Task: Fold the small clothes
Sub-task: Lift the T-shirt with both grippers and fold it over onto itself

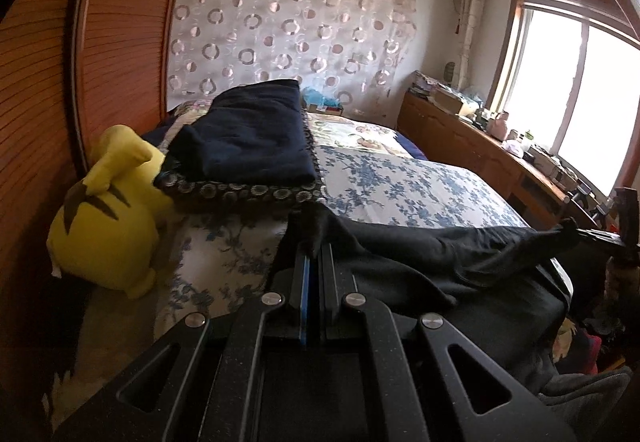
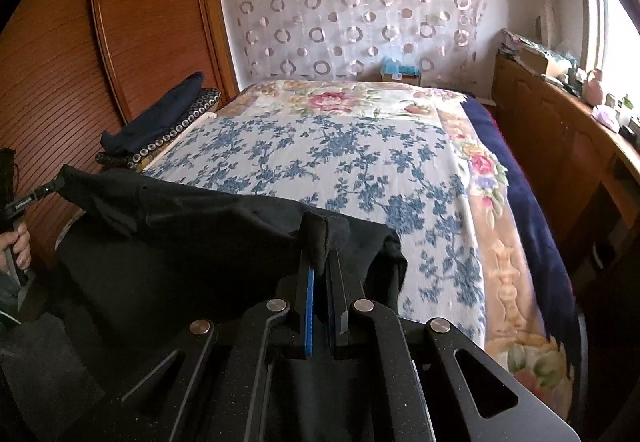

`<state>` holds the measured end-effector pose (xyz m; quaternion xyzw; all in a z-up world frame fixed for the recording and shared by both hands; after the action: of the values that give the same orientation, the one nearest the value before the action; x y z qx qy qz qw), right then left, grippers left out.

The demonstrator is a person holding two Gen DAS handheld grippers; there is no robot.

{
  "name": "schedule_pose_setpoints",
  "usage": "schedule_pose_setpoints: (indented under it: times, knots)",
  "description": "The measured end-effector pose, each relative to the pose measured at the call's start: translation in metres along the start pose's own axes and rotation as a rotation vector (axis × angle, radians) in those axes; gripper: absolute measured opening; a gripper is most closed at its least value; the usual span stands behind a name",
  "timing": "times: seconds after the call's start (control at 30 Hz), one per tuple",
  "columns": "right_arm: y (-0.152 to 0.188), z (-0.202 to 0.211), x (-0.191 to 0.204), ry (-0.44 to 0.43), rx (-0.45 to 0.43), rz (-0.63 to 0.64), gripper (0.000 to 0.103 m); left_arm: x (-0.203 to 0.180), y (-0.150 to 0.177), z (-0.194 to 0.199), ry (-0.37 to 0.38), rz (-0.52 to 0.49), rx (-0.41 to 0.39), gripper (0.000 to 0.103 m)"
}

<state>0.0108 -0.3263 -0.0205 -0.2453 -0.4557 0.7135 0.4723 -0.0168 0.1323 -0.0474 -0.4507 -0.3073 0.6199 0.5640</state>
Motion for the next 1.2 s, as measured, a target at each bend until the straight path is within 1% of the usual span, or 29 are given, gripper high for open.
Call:
schedule_pose_setpoints:
  times: [0.1,0.27,0.4,0.5,0.6,0.63,0.67,0.7,0.73,0.77,0.8,0.83,0.87,0.93,1.0,1.07,1.2]
  knots:
    - [0.0,0.011,0.001,0.004,0.012,0.01,0.004,0.004,0.001,0.01,0.001,0.001,-0.008,0.004]
    - [0.002,0.02,0.003,0.012,0.045,0.012,0.004,0.003,0.001,0.026,-0.01,-0.027,-0.015,0.004]
    - [0.005,0.019,0.007,0.007,0.073,0.033,0.004,0.0,0.009,0.022,-0.026,-0.062,0.038,0.004]
    - [0.014,0.014,0.011,-0.006,0.111,0.037,0.004,0.005,0.019,0.012,-0.035,-0.059,0.085,0.004]
    - [0.02,0.007,0.012,0.01,0.135,0.049,0.005,0.01,0.025,0.008,-0.064,-0.064,0.116,0.007]
    - [0.019,0.007,0.011,0.016,0.137,0.047,0.005,0.011,0.026,0.007,-0.084,-0.073,0.119,0.012]
    - [0.017,0.007,0.011,0.02,0.133,0.048,0.009,0.013,0.025,0.008,-0.1,-0.078,0.117,0.022]
    - [0.015,0.009,0.01,0.029,0.128,0.052,0.012,0.015,0.023,0.01,-0.104,-0.078,0.111,0.027]
    - [0.012,0.011,0.008,0.044,0.124,0.051,0.024,0.018,0.021,0.011,-0.102,-0.074,0.102,0.038]
    - [0.009,0.013,0.006,0.055,0.119,0.044,0.035,0.021,0.019,0.013,-0.098,-0.067,0.094,0.044]
    - [0.007,0.015,0.004,0.055,0.113,0.037,0.038,0.023,0.017,0.013,-0.1,-0.065,0.09,0.046]
    - [0.005,0.017,0.003,0.059,0.103,0.037,0.04,0.025,0.016,0.013,-0.102,-0.065,0.088,0.051]
    - [0.004,0.018,0.001,0.069,0.094,0.043,0.043,0.027,0.014,0.011,-0.104,-0.066,0.087,0.059]
    - [0.002,0.018,-0.001,0.091,0.078,0.053,0.047,0.028,0.009,0.005,-0.103,-0.07,0.085,0.068]
    - [0.001,0.013,-0.002,0.099,0.074,0.052,0.048,0.03,0.003,-0.006,-0.099,-0.079,0.089,0.07]
    - [0.001,0.005,-0.002,0.102,0.071,0.057,0.049,0.029,-0.001,-0.019,-0.114,-0.095,0.091,0.072]
    - [0.001,-0.019,-0.004,0.096,0.073,0.054,0.049,0.027,-0.009,-0.043,-0.117,-0.109,0.102,0.073]
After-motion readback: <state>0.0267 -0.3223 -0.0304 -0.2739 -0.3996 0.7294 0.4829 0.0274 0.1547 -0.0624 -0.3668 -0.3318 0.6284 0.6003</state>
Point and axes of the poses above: each gripper's, at about its wrist camera, not at the fingertips, and z roughly against the way its jaws point, x to its left, y to its underside, the point moved 1 cm from there along -z, roughly the way its jaws point, and after that the axes turned 8 degrees about -x, right-handed, at the moved point
